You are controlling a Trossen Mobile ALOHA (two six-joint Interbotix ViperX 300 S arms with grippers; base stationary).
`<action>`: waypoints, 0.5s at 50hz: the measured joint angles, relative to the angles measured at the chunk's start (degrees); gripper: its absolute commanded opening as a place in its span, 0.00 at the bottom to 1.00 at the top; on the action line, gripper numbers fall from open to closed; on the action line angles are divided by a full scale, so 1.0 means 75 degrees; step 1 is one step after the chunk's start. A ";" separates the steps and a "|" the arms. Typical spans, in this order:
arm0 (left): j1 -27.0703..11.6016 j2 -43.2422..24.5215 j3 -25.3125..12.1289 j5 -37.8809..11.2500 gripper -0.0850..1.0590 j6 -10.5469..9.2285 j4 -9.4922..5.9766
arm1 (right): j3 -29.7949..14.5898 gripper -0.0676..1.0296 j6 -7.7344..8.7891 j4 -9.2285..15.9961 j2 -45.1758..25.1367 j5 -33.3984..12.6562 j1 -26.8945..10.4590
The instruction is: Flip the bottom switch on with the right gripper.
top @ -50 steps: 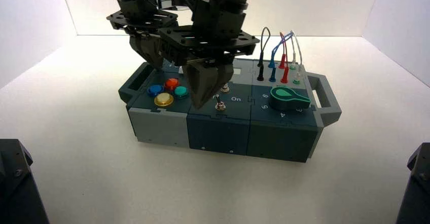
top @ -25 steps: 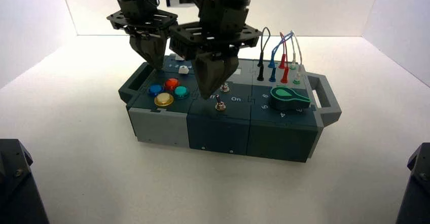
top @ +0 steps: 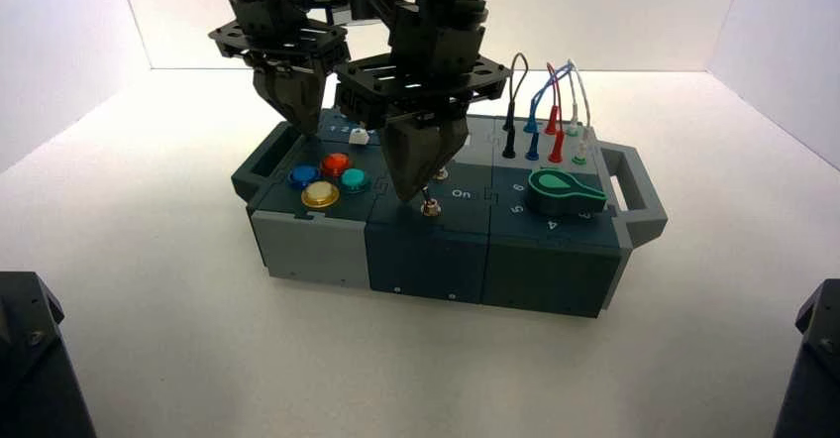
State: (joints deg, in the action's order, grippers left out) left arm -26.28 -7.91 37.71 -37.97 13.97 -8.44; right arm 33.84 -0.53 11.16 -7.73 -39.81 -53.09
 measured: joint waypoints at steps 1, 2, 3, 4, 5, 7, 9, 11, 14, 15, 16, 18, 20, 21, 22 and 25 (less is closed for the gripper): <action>-0.0012 0.0000 0.0000 0.0012 0.05 0.0012 0.0012 | 0.0000 0.04 0.0000 0.0000 0.0000 0.0000 0.0000; -0.0012 0.0000 0.0000 0.0012 0.05 0.0000 0.0012 | 0.0012 0.04 0.0012 0.0000 -0.0012 0.0000 0.0000; -0.0012 0.0000 0.0000 0.0012 0.05 0.0012 0.0000 | 0.0012 0.04 0.0012 0.0012 0.0000 0.0000 0.0012; -0.0012 0.0000 0.0000 0.0012 0.05 0.0000 0.0000 | 0.0023 0.04 0.0012 0.0000 0.0000 0.0012 0.0012; -0.0012 0.0000 0.0000 0.0012 0.05 0.0012 0.0012 | 0.0023 0.04 0.0000 0.0012 -0.0012 0.0012 0.0012; -0.0012 0.0000 0.0000 0.0000 0.05 0.0012 0.0012 | 0.0035 0.04 0.0012 0.0012 0.0000 0.0035 0.0012; -0.0012 0.0000 0.0000 0.0012 0.05 0.0012 0.0012 | 0.0059 0.04 0.0012 0.0012 0.0012 0.0047 0.0023; -0.0012 -0.0012 0.0000 0.0000 0.05 0.0012 0.0000 | 0.0094 0.04 0.0012 0.0000 0.0023 0.0047 0.0023; -0.0012 0.0000 0.0000 0.0012 0.05 0.0012 0.0000 | 0.0141 0.04 0.0012 0.0012 0.0070 0.0059 0.0035; -0.0023 0.0000 0.0000 0.0012 0.05 0.0012 0.0000 | 0.0176 0.04 0.0012 0.0023 0.0105 0.0059 0.0059; -0.0023 0.0000 0.0000 0.0000 0.05 0.0012 0.0000 | 0.0199 0.04 0.0012 0.0035 0.0152 0.0059 0.0070; -0.0023 0.0000 0.0000 0.0012 0.05 0.0012 0.0000 | 0.0258 0.04 0.0012 0.0035 0.0223 0.0059 0.0094; -0.0023 0.0000 0.0000 0.0012 0.05 0.0012 0.0000 | 0.0328 0.04 0.0012 0.0035 0.0293 0.0059 0.0129; -0.0023 0.0000 0.0000 0.0012 0.05 0.0012 0.0000 | 0.0352 0.04 0.0012 0.0035 0.0328 0.0059 0.0141; -0.0023 0.0000 0.0000 0.0012 0.05 0.0012 0.0000 | 0.0457 0.04 0.0023 0.0023 0.0422 0.0047 0.0176; -0.0035 -0.0023 -0.0012 0.0012 0.05 0.0012 0.0000 | 0.0504 0.04 0.0012 0.0035 0.0527 0.0035 0.0246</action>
State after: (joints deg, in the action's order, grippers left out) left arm -26.54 -8.09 37.62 -37.88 14.06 -8.44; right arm 37.62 -0.44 11.43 -3.78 -39.55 -51.24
